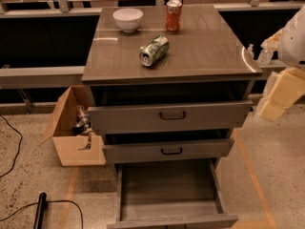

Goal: Place coke can into bottom drawer

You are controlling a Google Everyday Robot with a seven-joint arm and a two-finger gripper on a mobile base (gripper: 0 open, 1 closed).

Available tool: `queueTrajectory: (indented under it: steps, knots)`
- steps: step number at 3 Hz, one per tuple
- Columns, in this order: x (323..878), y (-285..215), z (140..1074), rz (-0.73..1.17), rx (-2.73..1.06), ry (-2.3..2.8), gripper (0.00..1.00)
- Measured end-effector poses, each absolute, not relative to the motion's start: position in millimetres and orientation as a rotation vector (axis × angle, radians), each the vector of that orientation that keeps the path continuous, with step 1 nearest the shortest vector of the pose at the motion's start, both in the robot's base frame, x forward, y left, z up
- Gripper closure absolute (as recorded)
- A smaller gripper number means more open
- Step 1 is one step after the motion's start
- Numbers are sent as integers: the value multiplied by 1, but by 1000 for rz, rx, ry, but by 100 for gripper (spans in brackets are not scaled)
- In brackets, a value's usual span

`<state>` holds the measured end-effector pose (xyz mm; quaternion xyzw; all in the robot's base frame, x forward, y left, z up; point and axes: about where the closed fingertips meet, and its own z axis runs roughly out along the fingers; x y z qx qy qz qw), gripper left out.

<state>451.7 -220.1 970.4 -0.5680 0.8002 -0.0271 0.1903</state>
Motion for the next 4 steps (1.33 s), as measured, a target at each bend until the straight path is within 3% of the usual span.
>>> queueTrajectory:
  steps: [2,4]
  knots:
    - [549,-267,946,69,-1140,2129,0]
    - [672,-298,970,71,-912,1868,0]
